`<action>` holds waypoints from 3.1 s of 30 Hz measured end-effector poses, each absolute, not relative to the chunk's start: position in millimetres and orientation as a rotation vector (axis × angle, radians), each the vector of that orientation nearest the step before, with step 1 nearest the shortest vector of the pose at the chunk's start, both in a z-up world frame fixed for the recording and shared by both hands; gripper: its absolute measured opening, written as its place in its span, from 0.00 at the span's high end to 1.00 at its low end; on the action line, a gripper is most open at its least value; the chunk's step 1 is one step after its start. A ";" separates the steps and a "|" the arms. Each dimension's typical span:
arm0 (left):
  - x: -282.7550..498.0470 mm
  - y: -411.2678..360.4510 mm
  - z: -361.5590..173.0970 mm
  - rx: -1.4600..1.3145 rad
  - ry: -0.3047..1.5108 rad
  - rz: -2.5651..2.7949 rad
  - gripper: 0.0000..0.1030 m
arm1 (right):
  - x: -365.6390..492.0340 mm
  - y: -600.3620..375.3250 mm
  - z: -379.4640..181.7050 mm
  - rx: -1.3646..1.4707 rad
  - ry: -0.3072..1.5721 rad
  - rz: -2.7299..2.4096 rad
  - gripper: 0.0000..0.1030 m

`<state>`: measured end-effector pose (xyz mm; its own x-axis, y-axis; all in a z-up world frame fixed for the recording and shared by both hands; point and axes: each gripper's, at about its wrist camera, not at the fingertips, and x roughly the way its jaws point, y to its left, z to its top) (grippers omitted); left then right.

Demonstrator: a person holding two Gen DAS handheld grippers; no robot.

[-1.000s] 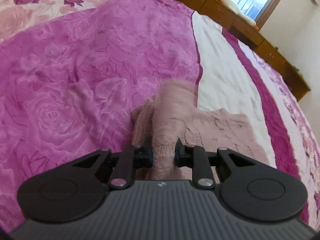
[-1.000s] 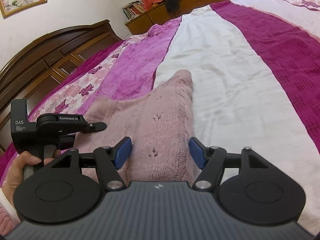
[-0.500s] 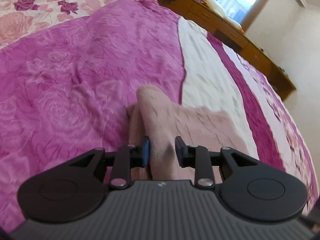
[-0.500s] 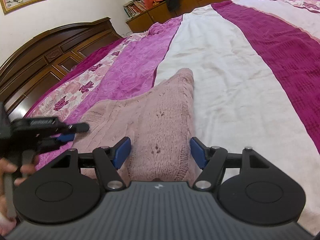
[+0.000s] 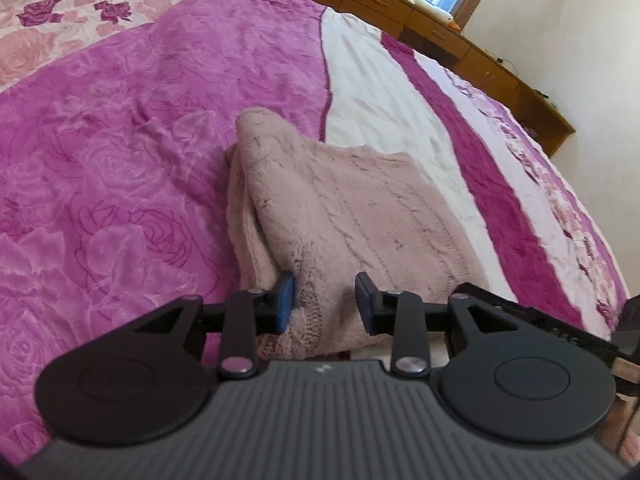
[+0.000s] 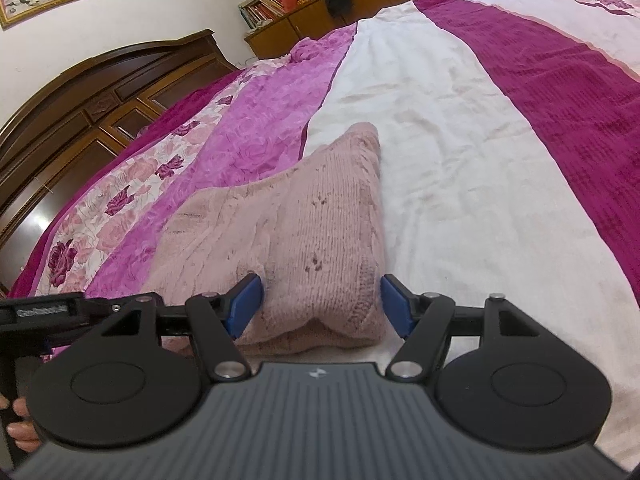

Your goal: Fold small clothes

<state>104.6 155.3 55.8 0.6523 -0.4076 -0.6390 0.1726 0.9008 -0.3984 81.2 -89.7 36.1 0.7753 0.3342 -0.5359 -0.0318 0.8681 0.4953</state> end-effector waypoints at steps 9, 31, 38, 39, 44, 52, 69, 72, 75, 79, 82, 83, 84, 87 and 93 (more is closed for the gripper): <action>99.7 178.5 68.2 -0.273 0.749 -0.246 0.86 | 76.1 -81.3 48.0 0.472 0.649 0.245 0.30; 122.8 173.3 59.5 -0.324 0.842 -0.184 0.45 | 100.3 -117.2 46.8 0.591 0.708 0.264 0.29; 133.7 170.2 56.1 -0.351 0.851 -0.173 0.45 | 118.7 -126.0 38.1 0.647 0.752 0.282 0.28; 134.3 169.2 56.4 -0.345 0.850 -0.173 0.45 | 121.8 -126.7 36.3 0.657 0.758 0.289 0.27; 138.1 166.5 54.9 -0.333 0.852 -0.169 0.45 | 133.8 -125.6 28.9 0.696 0.784 0.320 0.26; 144.1 165.8 47.4 -0.357 0.861 -0.187 0.44 | 146.8 -119.8 17.4 0.718 0.816 0.337 0.24; 156.0 179.0 20.0 -0.580 0.881 -0.263 0.44 | 180.8 -113.8 -4.6 0.817 0.845 0.382 0.32; 155.0 178.6 19.9 -0.579 0.861 -0.289 0.57 | 185.4 -110.7 -1.2 0.814 0.850 0.380 0.44; 154.3 179.0 24.0 -0.593 0.851 -0.303 0.63 | 183.8 -110.8 9.1 0.800 0.830 0.383 0.49; 149.8 177.3 33.1 -0.620 0.817 -0.327 0.67 | 177.3 -115.5 27.7 0.819 0.797 0.365 0.52; 146.3 170.2 42.2 -0.627 0.806 -0.348 0.67 | 170.7 -121.6 45.9 0.844 0.773 0.372 0.52; 145.2 168.0 43.8 -0.635 0.808 -0.355 0.67 | 168.1 -123.8 52.7 0.843 0.766 0.371 0.52; 143.1 164.6 45.8 -0.649 0.811 -0.363 0.67 | 164.9 -127.3 59.1 0.839 0.762 0.369 0.52; 136.0 153.5 50.0 -0.667 0.811 -0.388 0.68 | 149.7 -137.4 78.0 0.819 0.744 0.358 0.52; 116.7 126.6 61.5 -0.659 0.817 -0.459 0.68 | 109.7 -165.4 101.3 0.811 0.719 0.341 0.52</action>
<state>116.7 126.6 61.5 0.6069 -0.6064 -0.5138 0.1243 0.7109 -0.6922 109.7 -165.4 101.3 0.7162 0.5337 -0.4496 -0.0110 0.6528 0.7574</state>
